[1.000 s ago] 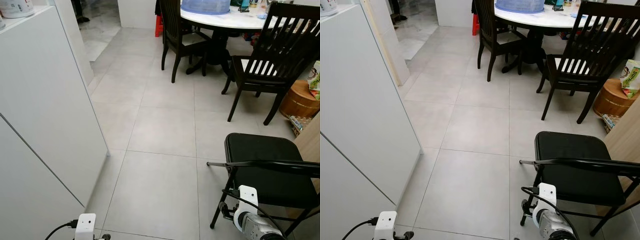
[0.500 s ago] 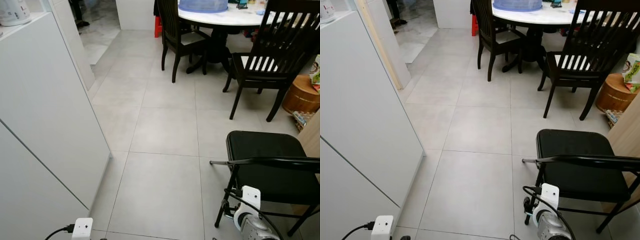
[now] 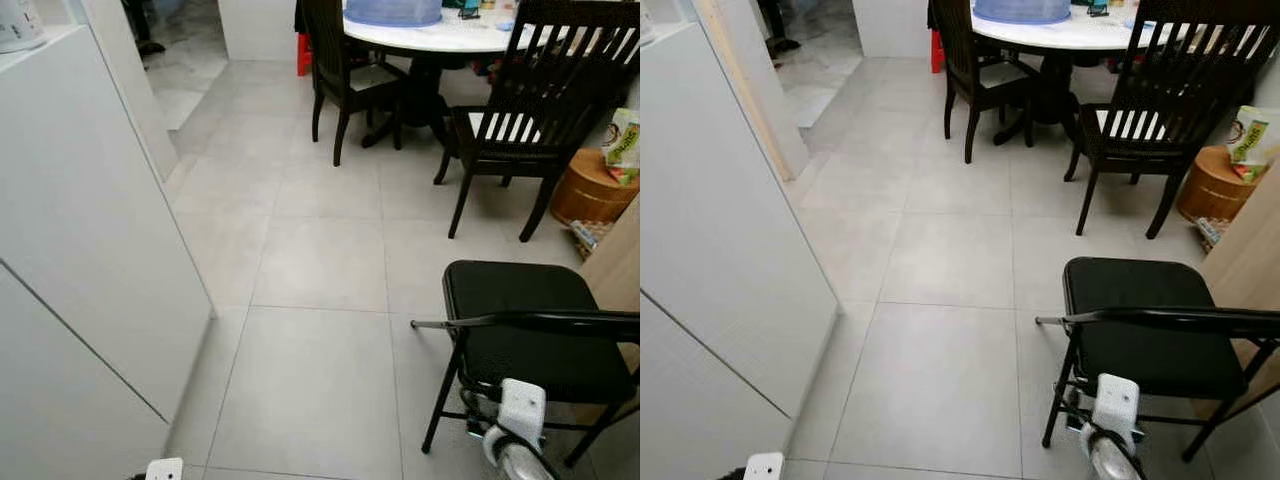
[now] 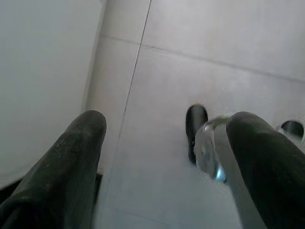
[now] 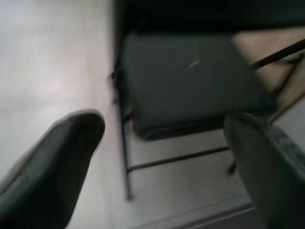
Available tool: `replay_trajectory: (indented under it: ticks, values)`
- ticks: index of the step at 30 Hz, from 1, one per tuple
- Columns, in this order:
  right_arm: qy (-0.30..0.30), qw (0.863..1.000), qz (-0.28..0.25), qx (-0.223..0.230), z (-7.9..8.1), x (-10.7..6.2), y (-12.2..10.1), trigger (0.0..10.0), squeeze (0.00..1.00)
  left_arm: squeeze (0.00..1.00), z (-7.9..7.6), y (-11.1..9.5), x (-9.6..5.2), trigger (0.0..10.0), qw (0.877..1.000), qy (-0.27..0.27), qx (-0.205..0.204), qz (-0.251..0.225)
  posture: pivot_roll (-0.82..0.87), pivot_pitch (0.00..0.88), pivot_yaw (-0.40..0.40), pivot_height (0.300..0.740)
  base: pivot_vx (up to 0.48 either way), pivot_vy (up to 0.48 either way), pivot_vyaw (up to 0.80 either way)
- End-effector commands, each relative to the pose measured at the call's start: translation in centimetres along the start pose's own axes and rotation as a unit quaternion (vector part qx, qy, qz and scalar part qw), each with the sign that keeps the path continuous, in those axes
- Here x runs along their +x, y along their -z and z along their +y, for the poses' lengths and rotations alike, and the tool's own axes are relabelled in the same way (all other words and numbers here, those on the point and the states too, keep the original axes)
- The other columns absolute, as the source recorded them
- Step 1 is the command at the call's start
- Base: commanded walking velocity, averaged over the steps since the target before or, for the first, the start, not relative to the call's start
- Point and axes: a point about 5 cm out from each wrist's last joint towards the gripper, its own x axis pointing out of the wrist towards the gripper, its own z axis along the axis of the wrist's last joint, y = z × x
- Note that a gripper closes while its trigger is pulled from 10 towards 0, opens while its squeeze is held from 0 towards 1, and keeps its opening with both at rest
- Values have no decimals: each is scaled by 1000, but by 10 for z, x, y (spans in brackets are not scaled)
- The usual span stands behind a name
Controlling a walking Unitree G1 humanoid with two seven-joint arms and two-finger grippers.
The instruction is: Restocking fridge
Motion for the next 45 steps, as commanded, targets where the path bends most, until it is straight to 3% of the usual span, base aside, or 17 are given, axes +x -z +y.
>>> replay_trajectory:
  ticks: [1, 7, 14, 16, 17, 18, 21, 22, 23, 25, 30, 31, 36, 40, 45]
  values:
    - [-3, 998, -69, -10, 2, 4, -20, 10000, 0, 0, 2, 5, -1, 10000, 1000, -11, -9, 1, -92, 0, -15, 740, 0, 0, 0]
    - [-9, 994, -111, -14, 1, 3, -31, 10000, 0, 0, 4, 13, -4, 10000, 1000, -19, -17, 5, -95, 0, -16, 740, 0, 0, 0]
    - [-25, 990, -136, -41, 2, -21, -23, 10000, 0, 0, 9, 23, -8, 10000, 999, -28, -23, 10, -97, 0, -12, 740, 0, 0, 0]
    - [-11, 995, -89, -34, -2, -32, -2, 10000, 0, 0, 10, 25, -8, 10000, 999, -30, -25, 11, -102, 0, -18, 740, 0, 0, 0]
    - [-11, 995, -89, -34, -2, -32, -2, 10000, 0, 0, 10, 25, -8, 10000, 999, -30, -25, 11, -102, 0, -18, 740, 0, 0, 0]
    - [8, 999, -38, -16, -7, -41, 18, 10000, 0, 0, 11, 27, -9, 10000, 999, -31, -27, 11, -95, 0, -18, 740, 0, 0, 0]
    - [10, 999, 34, -16, -10, -52, 43, 10000, 0, 0, 11, 28, -9, 10000, 999, -32, -30, 11, -93, 0, -19, 740, 0, 0, 0]
    - [1, 995, 93, -28, -9, -59, 60, 10000, 0, 0, 11, 27, -9, 10000, 999, -31, -27, 11, -95, 0, -16, 740, 0, 0, 0]
    - [1, 995, 93, -28, -9, -59, 60, 10000, 0, 0, 11, 27, -9, 10000, 999, -31, -27, 11, -95, 0, -16, 740, 0, 0, 0]
    - [19, 983, 179, -18, -16, -66, 79, 10000, 0, 0, 11, 26, -9, 10000, 999, -27, -23, 11, -91, 0, -15, 740, 0, 0, 0]
    - [30, 968, 249, 8, -23, -71, 92, 10000, 0, 0, 11, 22, -7, 10000, 999, -25, -18, 9, -83, 0, -15, 740, 0, 0, 0]
    - [1, 962, 273, -16, -22, -72, 96, 10000, 0, 0, 10, 20, -6, 10000, 1000, -23, -14, 11, -78, 0, -9, 740, 0, 0, 0]
    - [-61, 949, 303, -57, -15, -71, 98, 10000, 0, 0, 10, 15, -5, 10000, 1000, -12, -5, 16, -70, 0, 2, 740, 0, 0, 0]
    - [-67, 948, 310, -33, -10, -62, 94, 10000, 0, 0, 10, 8, -3, 10000, 1000, -11, -8, 11, -54, 0, -6, 740, 0, 0, 0]
    - [-98, 939, 328, -41, 2, -61, 95, 10000, 0, 0, 9, 1, -1, 10000, 1000, -10, -4, 7, -35, 0, -15, 740, 0, 0, 0]
